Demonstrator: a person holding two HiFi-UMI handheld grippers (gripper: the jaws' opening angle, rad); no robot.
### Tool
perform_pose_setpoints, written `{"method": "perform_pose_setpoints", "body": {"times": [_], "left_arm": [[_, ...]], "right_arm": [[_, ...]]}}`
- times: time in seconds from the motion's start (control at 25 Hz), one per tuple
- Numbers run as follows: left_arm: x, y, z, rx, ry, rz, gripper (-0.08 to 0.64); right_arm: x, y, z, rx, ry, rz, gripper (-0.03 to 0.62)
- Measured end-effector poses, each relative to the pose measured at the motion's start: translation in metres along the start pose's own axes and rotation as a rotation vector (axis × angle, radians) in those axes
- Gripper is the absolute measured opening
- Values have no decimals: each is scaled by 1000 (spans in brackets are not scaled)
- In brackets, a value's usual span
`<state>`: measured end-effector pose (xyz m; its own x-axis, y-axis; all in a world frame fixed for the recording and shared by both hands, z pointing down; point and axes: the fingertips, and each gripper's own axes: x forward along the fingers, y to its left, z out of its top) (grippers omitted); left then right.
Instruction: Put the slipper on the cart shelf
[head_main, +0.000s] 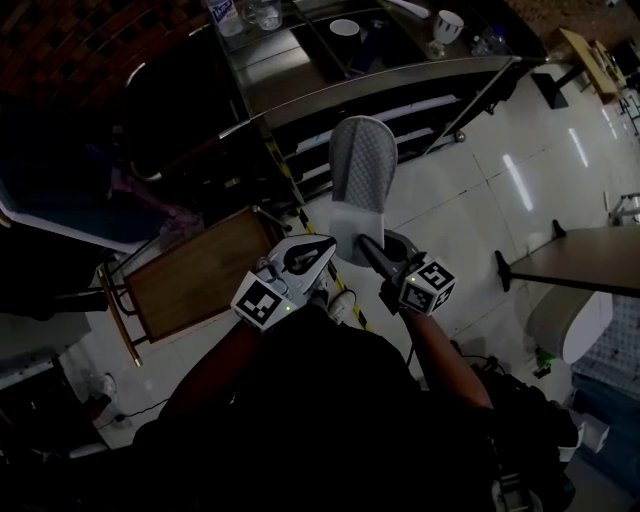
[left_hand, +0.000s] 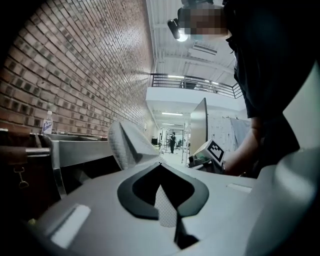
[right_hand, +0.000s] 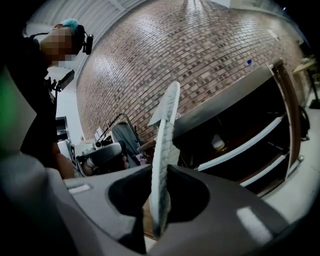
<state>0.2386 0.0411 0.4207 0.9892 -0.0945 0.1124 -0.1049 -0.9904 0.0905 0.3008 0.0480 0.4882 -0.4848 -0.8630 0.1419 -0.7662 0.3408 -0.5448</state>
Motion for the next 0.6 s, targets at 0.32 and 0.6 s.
{"method": "perform_pose_setpoints", "body": {"times": [0.32, 0.6], "left_arm": [[13, 55, 7, -4, -59, -25, 0], [14, 89, 3, -16, -71, -22, 0]], "right_arm": [[38, -38, -47, 80, 212, 8, 66], [64, -62, -72, 134, 292, 18, 66]]}}
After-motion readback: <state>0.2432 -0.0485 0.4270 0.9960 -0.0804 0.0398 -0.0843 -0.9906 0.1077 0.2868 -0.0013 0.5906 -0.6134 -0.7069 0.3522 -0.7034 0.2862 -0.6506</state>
